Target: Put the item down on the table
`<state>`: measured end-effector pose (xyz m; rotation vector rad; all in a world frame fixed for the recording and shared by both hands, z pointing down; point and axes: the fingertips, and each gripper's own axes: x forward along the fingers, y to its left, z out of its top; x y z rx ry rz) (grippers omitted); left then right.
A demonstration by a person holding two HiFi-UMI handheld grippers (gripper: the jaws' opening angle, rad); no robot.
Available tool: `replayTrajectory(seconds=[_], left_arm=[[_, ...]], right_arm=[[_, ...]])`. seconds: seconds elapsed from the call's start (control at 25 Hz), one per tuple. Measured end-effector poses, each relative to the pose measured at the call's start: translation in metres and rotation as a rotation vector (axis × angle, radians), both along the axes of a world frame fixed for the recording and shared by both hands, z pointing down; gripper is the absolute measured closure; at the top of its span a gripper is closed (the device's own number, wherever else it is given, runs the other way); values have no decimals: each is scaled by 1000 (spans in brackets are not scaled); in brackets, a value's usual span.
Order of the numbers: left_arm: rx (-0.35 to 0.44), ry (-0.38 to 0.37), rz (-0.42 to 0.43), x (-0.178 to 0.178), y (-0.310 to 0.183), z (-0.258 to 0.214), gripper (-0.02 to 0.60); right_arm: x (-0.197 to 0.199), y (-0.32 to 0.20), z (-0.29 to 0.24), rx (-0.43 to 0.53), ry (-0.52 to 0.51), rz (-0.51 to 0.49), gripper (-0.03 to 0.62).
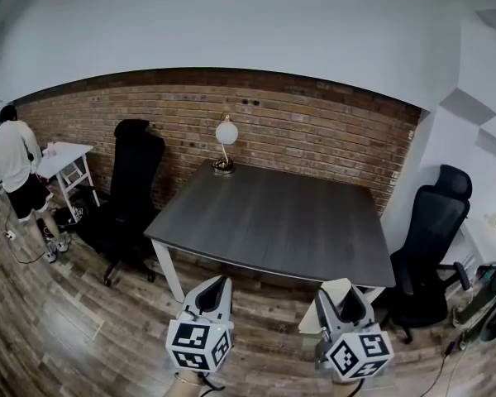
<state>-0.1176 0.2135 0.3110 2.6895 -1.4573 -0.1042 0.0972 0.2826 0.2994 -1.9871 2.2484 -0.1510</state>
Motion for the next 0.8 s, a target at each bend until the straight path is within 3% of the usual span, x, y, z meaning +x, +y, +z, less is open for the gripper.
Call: replayTrajectory(seconds=[0.52,0.8], left_arm=[[-27,-35,-40,20,-30,15,561],[-40,-14,-21,35,-66,29,561]], right_arm=[[27,-37,19,-30,-43,-25,298],[33,-69,31,-49,-34,-39,298]])
